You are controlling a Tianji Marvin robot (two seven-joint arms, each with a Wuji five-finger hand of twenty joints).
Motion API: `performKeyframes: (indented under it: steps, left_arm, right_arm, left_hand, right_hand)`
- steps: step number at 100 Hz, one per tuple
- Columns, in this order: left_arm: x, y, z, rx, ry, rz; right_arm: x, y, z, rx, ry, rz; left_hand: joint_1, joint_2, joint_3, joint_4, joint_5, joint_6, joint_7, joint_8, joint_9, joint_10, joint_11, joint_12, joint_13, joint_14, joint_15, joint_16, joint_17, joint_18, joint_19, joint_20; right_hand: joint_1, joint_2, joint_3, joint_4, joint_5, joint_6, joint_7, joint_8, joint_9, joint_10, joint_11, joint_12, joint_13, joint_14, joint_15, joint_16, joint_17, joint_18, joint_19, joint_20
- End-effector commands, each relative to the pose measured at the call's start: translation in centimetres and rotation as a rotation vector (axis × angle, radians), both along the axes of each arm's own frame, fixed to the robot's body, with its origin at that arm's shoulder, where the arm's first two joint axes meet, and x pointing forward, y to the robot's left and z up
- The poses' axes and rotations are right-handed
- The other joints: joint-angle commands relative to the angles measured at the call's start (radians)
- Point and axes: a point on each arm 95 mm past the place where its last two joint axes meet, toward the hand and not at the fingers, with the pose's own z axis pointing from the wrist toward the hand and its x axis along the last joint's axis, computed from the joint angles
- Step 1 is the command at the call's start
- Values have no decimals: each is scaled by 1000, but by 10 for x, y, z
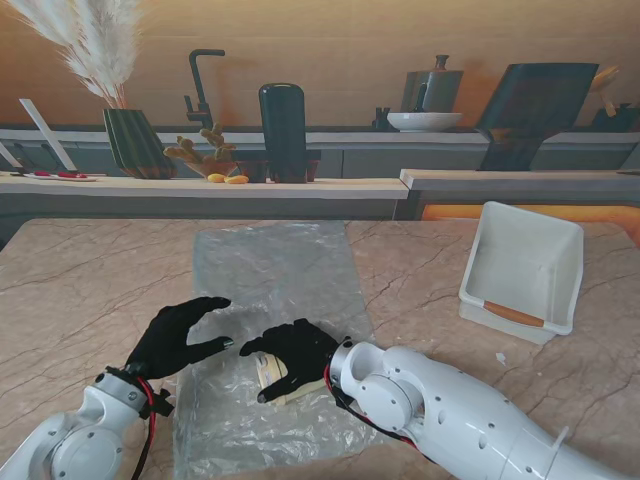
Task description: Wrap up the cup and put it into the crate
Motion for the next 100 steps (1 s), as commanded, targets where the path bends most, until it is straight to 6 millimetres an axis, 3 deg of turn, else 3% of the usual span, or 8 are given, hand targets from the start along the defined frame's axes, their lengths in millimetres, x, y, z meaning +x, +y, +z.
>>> performKeyframes:
  steps: [1,19,40,64,73,84,100]
  left_arm:
    - [-2,-2,-3,4,11,-2]
    - [-2,-3,-1,8,8,-12]
    - [-1,-12,-3,5,32,-42]
    - [1,-28,-4,13,62,-92]
    - [1,-34,-2,22,62,-115]
    - [1,-42,1,35,57,-138]
    - [-2,-54,3,55,36,-167]
  right_arm:
    - [-4,4,5,19,-14,14]
    - [-6,-5,19,76,-93,-25]
    - [-17,-25,38,159,-141,-88]
    - [-37,-54,53,226,-138,-118]
    - [-44,-65,55,251,-145,-106]
    - [-53,-79,55,232,-192,-89]
    - [-64,-99,52,170,-239,-40]
  left_hand:
    - [1,-2,-19,8,-33,-26,-8,4,-15,-28,-15,-9,-6,-30,-12,5,-9,12,-12,12]
    - [-1,-11,-18,9,-34,-25,-8,2,-18,-24,-17,-10,-8,-28,-14,4,-9,8,-18,13]
    - [0,-16,-6,9,-24,-24,-4,2,-22,-11,-34,-33,-22,-38,-31,-14,-11,-65,-50,-14]
    - [-2,-22,2,7,-20,-22,-4,0,-32,-9,-30,-43,-38,-38,-29,-23,-21,-92,-61,-35]
    - [-2,-25,6,7,-17,-23,-3,0,-34,-7,-28,-46,-45,-51,-35,-31,-25,-104,-67,-43]
    - [-3,-23,10,6,-17,-24,-3,1,-29,-8,-24,-49,-29,-69,-34,-40,-13,-113,-55,-41]
    - [-9,-26,15,5,-12,-26,0,2,-32,-11,-21,-51,-42,-50,-32,-45,-28,-91,-59,-47]
  right_hand:
    - [-44,16,19,11,-22,3,-13,-14,-29,17,-11,-10,-35,-11,-12,-13,-18,-9,-29,-4]
    - [-45,-1,36,9,-17,-2,27,-20,-10,6,7,-4,-19,-12,0,-14,7,-7,-26,1]
    - [-23,-19,43,10,20,-4,66,-19,29,3,37,9,20,-9,22,-6,53,0,0,16]
    - [12,-36,40,13,122,21,123,5,108,9,89,32,129,-7,82,33,122,2,72,49]
    - [38,-50,37,17,171,31,149,49,158,10,137,56,205,-12,143,87,164,-6,143,70]
    - [70,-60,37,26,244,43,178,106,239,11,277,129,292,-26,323,215,227,-33,345,122]
    - [95,-77,44,35,290,56,218,129,278,-10,351,163,326,-47,440,257,246,-80,544,131]
